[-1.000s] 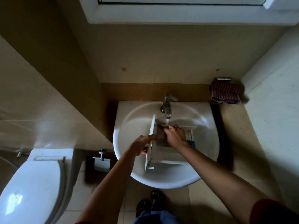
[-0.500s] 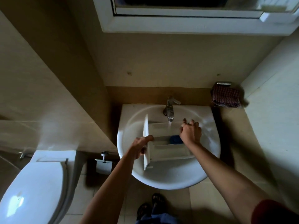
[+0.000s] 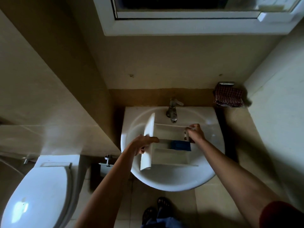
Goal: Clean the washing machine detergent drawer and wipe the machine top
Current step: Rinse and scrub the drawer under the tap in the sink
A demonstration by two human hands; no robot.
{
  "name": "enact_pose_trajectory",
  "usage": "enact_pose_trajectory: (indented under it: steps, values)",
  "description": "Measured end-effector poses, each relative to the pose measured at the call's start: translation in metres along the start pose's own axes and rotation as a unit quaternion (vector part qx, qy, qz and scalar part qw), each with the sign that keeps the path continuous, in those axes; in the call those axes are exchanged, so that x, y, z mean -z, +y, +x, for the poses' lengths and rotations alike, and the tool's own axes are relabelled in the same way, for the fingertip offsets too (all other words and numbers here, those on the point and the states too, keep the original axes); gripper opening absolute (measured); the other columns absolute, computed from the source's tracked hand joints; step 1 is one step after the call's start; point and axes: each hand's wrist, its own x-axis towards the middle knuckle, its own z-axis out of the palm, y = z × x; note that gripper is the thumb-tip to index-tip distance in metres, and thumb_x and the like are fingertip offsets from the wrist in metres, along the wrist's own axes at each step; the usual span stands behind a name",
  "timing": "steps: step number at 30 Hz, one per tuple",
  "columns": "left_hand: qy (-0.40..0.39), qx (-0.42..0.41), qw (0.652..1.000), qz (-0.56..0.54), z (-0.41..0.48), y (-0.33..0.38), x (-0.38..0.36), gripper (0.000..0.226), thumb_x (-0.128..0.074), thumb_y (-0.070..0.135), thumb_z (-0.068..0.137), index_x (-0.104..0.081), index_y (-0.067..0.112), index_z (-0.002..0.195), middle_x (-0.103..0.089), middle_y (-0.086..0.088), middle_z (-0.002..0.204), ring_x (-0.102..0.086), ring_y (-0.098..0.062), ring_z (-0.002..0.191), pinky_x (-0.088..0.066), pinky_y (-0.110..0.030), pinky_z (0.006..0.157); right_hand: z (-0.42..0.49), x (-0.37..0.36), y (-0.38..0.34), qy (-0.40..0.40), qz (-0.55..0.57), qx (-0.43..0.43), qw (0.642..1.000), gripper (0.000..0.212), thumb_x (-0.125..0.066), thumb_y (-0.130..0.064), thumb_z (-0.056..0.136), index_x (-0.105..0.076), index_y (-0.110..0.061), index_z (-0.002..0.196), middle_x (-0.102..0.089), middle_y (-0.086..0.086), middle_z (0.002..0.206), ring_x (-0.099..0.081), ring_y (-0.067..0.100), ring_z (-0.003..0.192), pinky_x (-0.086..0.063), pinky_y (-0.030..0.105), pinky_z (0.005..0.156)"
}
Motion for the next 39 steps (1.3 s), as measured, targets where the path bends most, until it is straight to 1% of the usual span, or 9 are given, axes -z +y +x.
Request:
enact_pose_trajectory:
  steps: [2, 9, 14, 19, 26, 29, 31, 34, 39]
  values:
    - [-0.016, -0.002, 1.000, -0.007, -0.003, 0.005, 0.004, 0.066, -0.078, 0.037, 0.075, -0.052, 0.005, 0.126, -0.055, -0.017, 0.125, -0.053, -0.030, 0.108, -0.043, -0.038, 0.087, -0.002, 0.000, 0.003, 0.002, 0.052, -0.011, 0.999, 0.027, -0.057, -0.033, 0.093, -0.045, -0.017, 0.111, -0.063, 0.012, 0.105, -0.065, 0.021, 0.076, -0.054, 0.030, 0.058]
    - [-0.034, -0.053, 0.997, -0.051, -0.005, 0.018, -0.002, 0.076, -0.052, 0.067, 0.081, -0.048, 0.010, 0.132, -0.052, -0.008, 0.117, -0.052, -0.028, 0.111, -0.043, -0.040, 0.096, -0.005, 0.004, 0.007, 0.033, 0.110, -0.002, 0.993, 0.038, -0.046, -0.043, 0.096, -0.048, -0.009, 0.113, -0.063, 0.018, 0.108, -0.067, 0.034, 0.092, -0.057, 0.047, 0.079]
    - [0.003, -0.021, 0.992, -0.128, -0.002, 0.017, -0.006, 0.098, -0.032, 0.082, 0.078, -0.051, 0.000, 0.127, -0.056, -0.008, 0.082, -0.042, -0.014, 0.065, -0.038, -0.027, 0.062, -0.008, 0.010, 0.005, 0.025, 0.112, 0.019, 0.993, 0.036, -0.051, -0.038, 0.095, -0.056, -0.007, 0.111, -0.065, 0.018, 0.104, -0.067, 0.034, 0.091, -0.056, 0.047, 0.083]
    - [0.004, -0.018, 0.984, -0.175, -0.006, 0.017, -0.009, 0.066, -0.034, 0.077, 0.083, -0.053, 0.014, 0.077, -0.045, -0.003, 0.067, -0.038, -0.013, 0.058, -0.035, -0.028, 0.060, -0.015, 0.016, 0.008, 0.024, 0.138, 0.052, 0.989, 0.016, -0.055, -0.025, 0.093, -0.062, -0.018, 0.080, -0.066, 0.013, 0.086, -0.065, 0.028, 0.080, -0.056, 0.045, 0.081]
    - [0.002, -0.025, 0.976, -0.217, -0.003, 0.019, -0.012, 0.069, -0.038, 0.065, 0.090, -0.044, 0.007, 0.052, -0.044, -0.005, 0.049, -0.042, -0.016, 0.052, -0.038, -0.028, 0.071, -0.020, 0.025, 0.015, 0.004, 0.219, 0.072, 0.973, 0.009, -0.060, -0.010, 0.089, -0.062, -0.016, 0.095, -0.064, 0.005, 0.092, -0.062, 0.019, 0.081, -0.050, 0.026, 0.068]
    - [0.012, -0.034, 0.973, -0.229, -0.002, 0.018, -0.012, 0.071, -0.044, 0.062, 0.090, -0.064, -0.005, 0.099, -0.055, -0.022, 0.081, -0.057, -0.024, 0.078, -0.042, -0.032, 0.086, -0.024, 0.026, 0.015, 0.005, 0.230, 0.086, 0.969, 0.016, -0.059, -0.006, 0.089, -0.062, -0.022, 0.088, -0.063, -0.002, 0.090, -0.059, 0.012, 0.084, -0.046, 0.023, 0.068]
    - [0.000, -0.033, 0.975, -0.220, -0.006, 0.021, -0.013, 0.081, -0.042, 0.065, 0.089, -0.050, -0.002, 0.133, -0.055, -0.029, 0.117, -0.055, -0.031, 0.107, -0.040, -0.036, 0.102, -0.024, 0.027, 0.015, 0.001, 0.239, 0.090, 0.967, 0.019, -0.058, -0.005, 0.088, -0.062, -0.023, 0.085, -0.063, -0.003, 0.088, -0.058, 0.012, 0.085, -0.045, 0.024, 0.070]
    - [-0.010, -0.035, 0.979, -0.201, -0.010, 0.027, -0.013, 0.082, -0.038, 0.067, 0.089, -0.046, 0.002, 0.138, -0.050, -0.025, 0.137, -0.050, -0.034, 0.124, -0.035, -0.042, 0.112, -0.025, 0.029, 0.016, -0.007, 0.257, 0.086, 0.963, 0.019, -0.057, -0.002, 0.086, -0.062, -0.020, 0.084, -0.062, 0.000, 0.087, -0.058, 0.014, 0.085, -0.044, 0.026, 0.071]
    - [-0.001, -0.016, 0.976, -0.215, -0.009, 0.034, -0.008, 0.088, -0.035, 0.070, 0.088, -0.047, -0.004, 0.134, -0.056, -0.022, 0.116, -0.056, -0.031, 0.107, -0.042, -0.042, 0.107, -0.027, 0.030, 0.017, -0.013, 0.304, 0.098, 0.948, 0.022, -0.049, 0.009, 0.083, -0.058, -0.011, 0.082, -0.058, 0.004, 0.085, -0.056, 0.017, 0.081, -0.043, 0.028, 0.071]
